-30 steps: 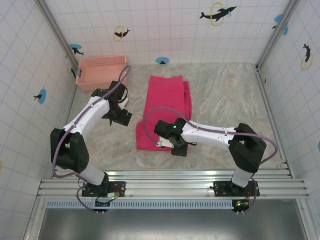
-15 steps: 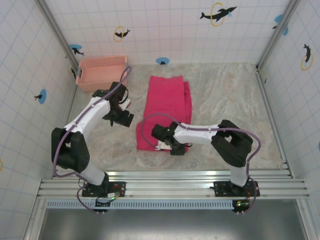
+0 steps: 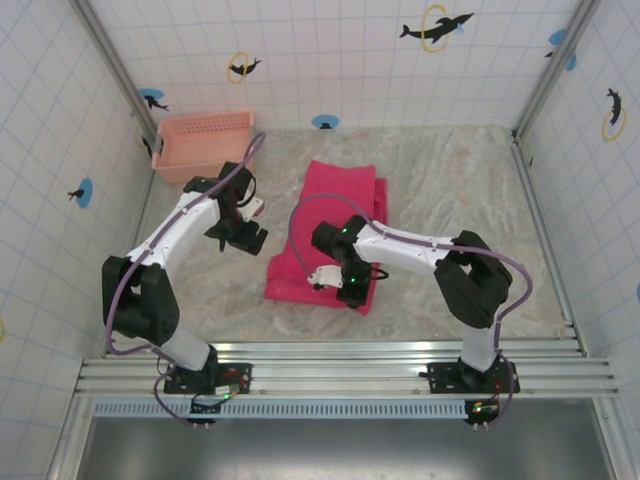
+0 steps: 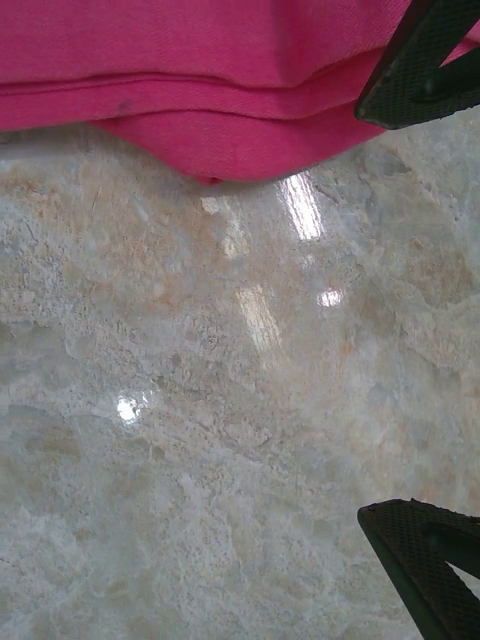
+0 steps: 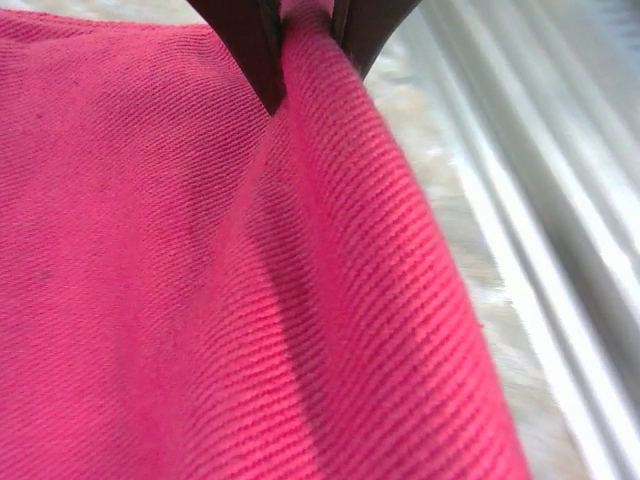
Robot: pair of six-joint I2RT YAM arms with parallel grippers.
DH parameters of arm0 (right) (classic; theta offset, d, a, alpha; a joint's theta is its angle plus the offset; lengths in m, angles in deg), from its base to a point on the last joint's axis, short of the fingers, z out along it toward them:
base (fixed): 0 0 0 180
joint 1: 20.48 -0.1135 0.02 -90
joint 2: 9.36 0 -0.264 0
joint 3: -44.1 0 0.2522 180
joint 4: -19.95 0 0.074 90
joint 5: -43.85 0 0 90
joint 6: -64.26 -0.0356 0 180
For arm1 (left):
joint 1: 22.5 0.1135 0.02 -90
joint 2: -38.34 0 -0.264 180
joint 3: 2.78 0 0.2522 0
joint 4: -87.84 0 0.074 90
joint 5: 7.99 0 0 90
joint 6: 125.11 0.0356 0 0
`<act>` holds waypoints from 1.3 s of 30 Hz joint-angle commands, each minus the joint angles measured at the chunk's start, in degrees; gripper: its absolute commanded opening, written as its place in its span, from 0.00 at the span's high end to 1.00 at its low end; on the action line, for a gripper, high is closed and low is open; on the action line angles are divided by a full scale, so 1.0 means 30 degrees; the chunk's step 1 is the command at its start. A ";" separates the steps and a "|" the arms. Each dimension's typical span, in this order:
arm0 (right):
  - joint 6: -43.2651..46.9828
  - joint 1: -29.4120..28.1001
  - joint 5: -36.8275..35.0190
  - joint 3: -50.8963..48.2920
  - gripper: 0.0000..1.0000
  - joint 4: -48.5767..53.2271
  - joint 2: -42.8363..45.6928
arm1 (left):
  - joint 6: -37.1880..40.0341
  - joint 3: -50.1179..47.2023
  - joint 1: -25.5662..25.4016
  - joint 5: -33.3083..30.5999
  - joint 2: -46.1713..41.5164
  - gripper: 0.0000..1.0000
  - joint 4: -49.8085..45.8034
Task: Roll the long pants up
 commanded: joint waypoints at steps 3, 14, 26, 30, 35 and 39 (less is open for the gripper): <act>-0.0998 0.1913 0.6454 0.1833 0.88 0.3039 -0.0362 | 0.0949 0.0857 0.0045 0.1103 -0.0321 0.02 -0.0754; -0.0728 0.5423 0.9989 0.6530 0.83 0.5176 -0.5424 | 0.1557 0.2290 -0.2508 0.1195 -0.0286 0.03 -0.1124; -0.1310 0.7561 0.9370 0.7158 0.83 0.4569 -0.7497 | 0.0749 0.1856 -0.4066 0.1788 -0.0452 0.17 -0.0682; -0.1420 0.7711 0.8805 0.6790 0.83 0.4333 -0.7628 | 0.0154 0.1222 -0.4457 0.1893 0.0786 0.18 0.0385; -0.2059 0.7934 0.8051 0.6328 0.83 0.3758 -0.7482 | -0.0264 0.2303 -0.5468 0.1760 0.3828 0.18 0.1277; -0.2713 0.8208 0.7102 0.5926 0.81 0.3256 -0.7040 | -0.1103 0.3750 -0.5948 0.1199 0.6768 0.18 0.1061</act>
